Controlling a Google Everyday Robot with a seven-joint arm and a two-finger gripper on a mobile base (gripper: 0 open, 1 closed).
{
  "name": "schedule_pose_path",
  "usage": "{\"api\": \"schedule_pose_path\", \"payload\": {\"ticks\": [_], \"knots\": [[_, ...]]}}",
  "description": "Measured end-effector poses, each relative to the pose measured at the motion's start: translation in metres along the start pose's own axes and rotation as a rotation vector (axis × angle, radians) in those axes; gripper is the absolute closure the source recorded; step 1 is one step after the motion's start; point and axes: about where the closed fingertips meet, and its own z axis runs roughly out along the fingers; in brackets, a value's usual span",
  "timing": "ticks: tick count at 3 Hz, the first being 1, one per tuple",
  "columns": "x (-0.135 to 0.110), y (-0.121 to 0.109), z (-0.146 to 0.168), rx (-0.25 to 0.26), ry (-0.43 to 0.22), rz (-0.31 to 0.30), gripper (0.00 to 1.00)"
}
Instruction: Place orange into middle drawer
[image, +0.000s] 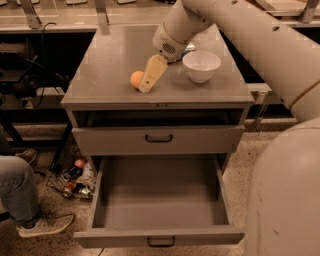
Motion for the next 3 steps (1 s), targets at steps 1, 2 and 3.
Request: {"api": "schedule_pose_path", "payload": {"ticks": [1, 2, 3], "knots": [[-0.017, 0.0, 0.02, -0.028, -0.012, -0.018, 0.0], [-0.021, -0.002, 0.039, -0.054, 0.0, -0.019, 0.0], [-0.02, -0.002, 0.057, -0.077, 0.018, -0.012, 0.0]]}}
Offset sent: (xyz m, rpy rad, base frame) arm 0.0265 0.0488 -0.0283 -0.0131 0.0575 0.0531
